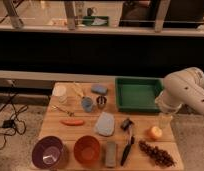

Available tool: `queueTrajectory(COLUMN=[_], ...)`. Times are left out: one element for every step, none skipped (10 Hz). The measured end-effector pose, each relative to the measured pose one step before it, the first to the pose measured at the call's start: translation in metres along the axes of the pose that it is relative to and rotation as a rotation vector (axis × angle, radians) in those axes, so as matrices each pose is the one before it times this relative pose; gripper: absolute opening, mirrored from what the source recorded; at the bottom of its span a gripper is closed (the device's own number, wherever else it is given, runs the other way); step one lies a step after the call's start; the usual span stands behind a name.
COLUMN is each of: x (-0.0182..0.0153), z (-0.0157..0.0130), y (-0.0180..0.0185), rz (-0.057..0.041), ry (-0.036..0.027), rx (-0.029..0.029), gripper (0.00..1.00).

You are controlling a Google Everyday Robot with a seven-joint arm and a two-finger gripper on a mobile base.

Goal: Place apple in paper cup

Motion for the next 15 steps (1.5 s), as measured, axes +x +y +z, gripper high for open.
queueTrajectory(x=[-0.00003,0.00001,0.00009,0.00001,-0.00002,0.00005,-0.00001,-0.00003,0.00081,0.0041,0.00771,0.00887,0.00624,-0.00014,0.00125], z=[0.00001,0.00047,-0.00006,-0.00002,-0.00001,-0.00002,0.00007,0.00001,0.00035,0.004,0.00677,0.00436,0.00483,0.00439,0.00298], y=[-0.00003,0.00008,0.00002,-0.00002,-0.00001,0.00002,0.00002,-0.00003,-0.00031,-0.00166,-0.00282,-0.0018,-0.00054,-0.00124,-0.00083], rz=[-0.00001,0.00027,0.00017,0.00004,-0.00002,0.00004,0.00004,-0.00006,0.00385,0.01908,0.02197,0.01921,0.01523,0.01285,0.0088], ry=[-0.00007,-0.00056,0.00007,0.00002,-0.00002,0.00006,-0.0001,-0.00001,0.00121,0.00192,-0.00001,0.00231,0.00067,-0.00605,-0.0039], rx=[0.00003,-0.00059,0.00005,0.00011,-0.00001,0.00003,-0.00009,0.00001,-0.00114,-0.00615,-0.01297,-0.00968,-0.01218,-0.01438,-0.01262], gripper=[0.8,0.8,0.8,0.8,0.8,0.8,0.8,0.8,0.8,0.8,0.8,0.8,0.8,0.8,0.8])
